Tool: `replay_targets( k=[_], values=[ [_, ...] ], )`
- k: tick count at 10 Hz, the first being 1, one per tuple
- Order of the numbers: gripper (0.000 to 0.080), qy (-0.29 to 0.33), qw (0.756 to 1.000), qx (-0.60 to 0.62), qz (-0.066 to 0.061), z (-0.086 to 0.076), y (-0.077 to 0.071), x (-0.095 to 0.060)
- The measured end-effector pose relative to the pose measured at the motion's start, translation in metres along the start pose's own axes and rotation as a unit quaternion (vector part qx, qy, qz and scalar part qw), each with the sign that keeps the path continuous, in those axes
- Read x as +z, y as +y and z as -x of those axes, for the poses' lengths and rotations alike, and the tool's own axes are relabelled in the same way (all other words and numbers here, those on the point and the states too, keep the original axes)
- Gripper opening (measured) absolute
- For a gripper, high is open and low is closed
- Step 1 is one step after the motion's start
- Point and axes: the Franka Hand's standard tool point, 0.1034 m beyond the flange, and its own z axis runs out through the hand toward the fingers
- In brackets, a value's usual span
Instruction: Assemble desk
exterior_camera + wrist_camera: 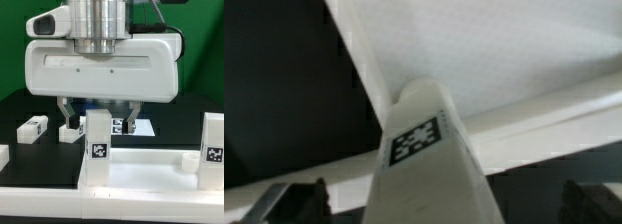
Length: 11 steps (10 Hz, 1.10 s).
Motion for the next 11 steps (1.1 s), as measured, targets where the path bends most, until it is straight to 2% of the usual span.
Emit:
replay_targets(
  k=[5,8,10,11],
  values=[
    [0.0649,-0.001,0.985,-0.17,0.007,-0.0016,0.0015,0.0014],
    [0.0626,-0.001,0.982,-0.19,0.007,-0.002,0.0021,0.0012],
    [0.0283,-0.001,0.982,-0.19,0.007,-0.0021,0.0021,0.0012],
    [0.0288,-0.001,0.983,-0.183,0.007,-0.0021,0.0021,0.0012]
  ],
)
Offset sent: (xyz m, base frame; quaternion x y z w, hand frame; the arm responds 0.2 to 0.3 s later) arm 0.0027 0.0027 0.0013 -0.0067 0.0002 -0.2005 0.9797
